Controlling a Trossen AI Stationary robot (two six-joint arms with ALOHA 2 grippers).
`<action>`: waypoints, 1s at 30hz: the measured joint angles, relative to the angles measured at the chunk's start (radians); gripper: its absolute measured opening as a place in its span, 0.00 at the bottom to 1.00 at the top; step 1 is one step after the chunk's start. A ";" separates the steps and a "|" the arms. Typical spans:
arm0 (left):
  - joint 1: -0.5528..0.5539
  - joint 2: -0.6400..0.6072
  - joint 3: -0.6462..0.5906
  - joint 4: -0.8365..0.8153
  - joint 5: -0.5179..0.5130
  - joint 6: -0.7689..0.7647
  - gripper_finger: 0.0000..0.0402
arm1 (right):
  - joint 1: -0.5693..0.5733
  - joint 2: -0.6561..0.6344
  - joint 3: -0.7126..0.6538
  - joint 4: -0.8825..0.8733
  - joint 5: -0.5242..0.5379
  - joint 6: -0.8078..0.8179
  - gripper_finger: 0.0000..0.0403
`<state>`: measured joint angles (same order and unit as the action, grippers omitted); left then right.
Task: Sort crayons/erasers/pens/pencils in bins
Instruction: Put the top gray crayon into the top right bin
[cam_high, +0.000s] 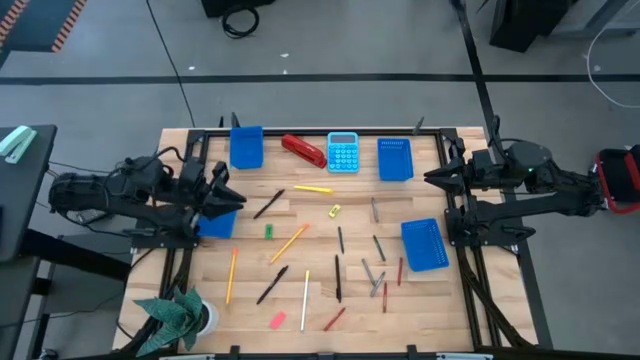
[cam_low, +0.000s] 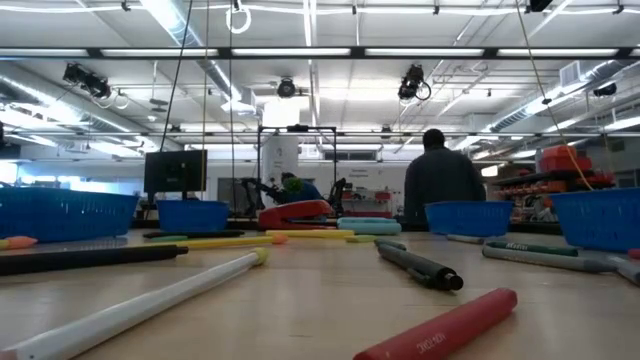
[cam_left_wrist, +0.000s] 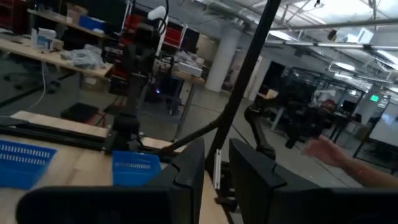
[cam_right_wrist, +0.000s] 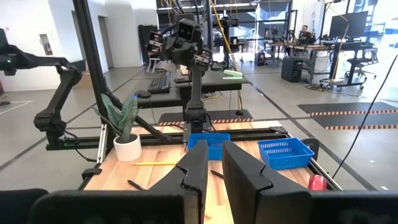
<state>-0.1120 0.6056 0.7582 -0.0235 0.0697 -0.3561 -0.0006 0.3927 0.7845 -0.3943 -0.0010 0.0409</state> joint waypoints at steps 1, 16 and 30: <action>-0.015 -0.001 0.000 0.004 -0.021 0.001 0.19 | 0.000 0.000 0.000 0.000 0.000 0.000 0.14; -0.196 0.025 0.000 -0.007 -0.333 0.140 0.14 | 0.000 0.000 0.000 0.000 0.000 -0.009 0.14; -0.146 0.101 0.000 0.018 -0.343 0.479 0.18 | 0.000 0.009 0.000 0.037 0.007 0.000 0.14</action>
<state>-0.2579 0.7067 0.7586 -0.0056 -0.2733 0.1230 -0.0006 0.4019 0.7845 -0.3572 0.0056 0.0406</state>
